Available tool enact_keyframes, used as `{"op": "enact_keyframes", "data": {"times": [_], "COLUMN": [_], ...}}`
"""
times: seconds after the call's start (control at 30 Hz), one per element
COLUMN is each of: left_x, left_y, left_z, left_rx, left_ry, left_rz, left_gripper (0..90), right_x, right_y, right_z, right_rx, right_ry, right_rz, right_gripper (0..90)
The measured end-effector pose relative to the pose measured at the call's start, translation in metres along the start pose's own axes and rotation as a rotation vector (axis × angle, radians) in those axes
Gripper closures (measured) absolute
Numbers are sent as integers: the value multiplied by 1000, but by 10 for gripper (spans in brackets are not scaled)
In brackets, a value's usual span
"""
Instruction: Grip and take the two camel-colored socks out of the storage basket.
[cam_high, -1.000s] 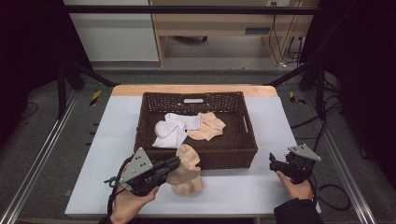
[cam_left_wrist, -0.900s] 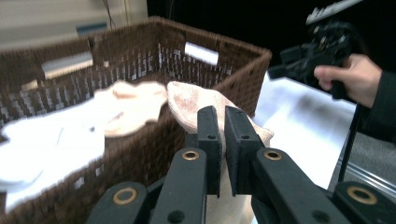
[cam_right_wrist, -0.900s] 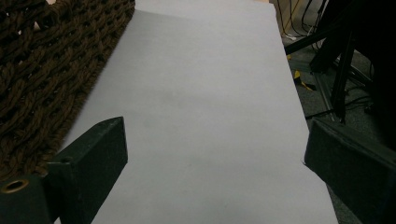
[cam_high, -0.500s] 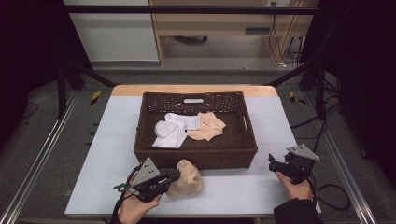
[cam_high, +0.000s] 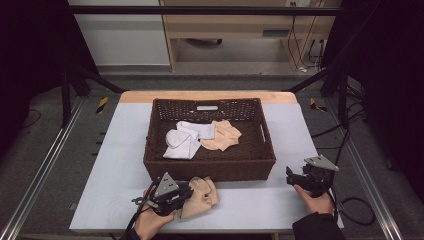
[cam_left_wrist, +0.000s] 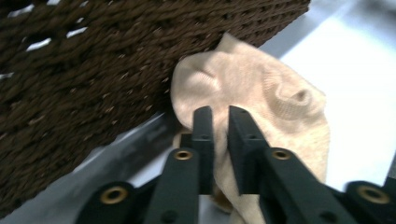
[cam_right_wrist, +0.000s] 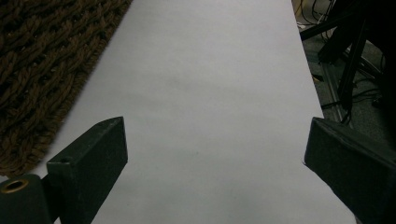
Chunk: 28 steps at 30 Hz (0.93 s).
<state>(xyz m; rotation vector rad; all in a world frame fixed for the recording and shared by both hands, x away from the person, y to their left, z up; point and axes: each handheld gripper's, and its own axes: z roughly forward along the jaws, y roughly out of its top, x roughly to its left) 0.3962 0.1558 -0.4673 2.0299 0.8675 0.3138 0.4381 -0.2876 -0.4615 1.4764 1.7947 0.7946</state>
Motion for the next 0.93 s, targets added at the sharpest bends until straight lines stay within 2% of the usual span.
{"op": "enact_keyframes", "data": {"times": [0.1, 0.13, 0.17, 0.3, 0.5, 0.73, 0.8, 0.93], "left_x": [4, 6, 8, 19, 39, 57, 63, 77], "left_y": [0, -1, -2, -8, -24, -36, -38, -40], "left_z": [-5, -7, -10, -23, -46, -66, -68, -72], "left_rx": [-14, -18, -24, -40, -67, -99, -103, -120], "left_ry": [13, 19, 23, 44, 127, 240, 270, 300], "left_rz": [-15, -22, -30, -72, -106, -117, -111, -148], "left_gripper": [717, 666, 666, 538, 423, 297, 278, 275], "right_x": [0, 0, 0, -1, -2, -4, -5, -5], "right_y": [0, 0, 0, 0, -1, -1, -1, -1], "right_z": [1, 1, 1, 0, 0, -1, -1, -1], "right_rx": [7, 12, 12, 12, 10, 8, 6, 8], "right_ry": [-2, -5, -5, -6, -9, -10, -11, -11], "right_rz": [-1, -1, -1, 6, 9, 28, 19, 19], "right_gripper": [65, 65, 65, 64, 63, 61, 61, 61]}}
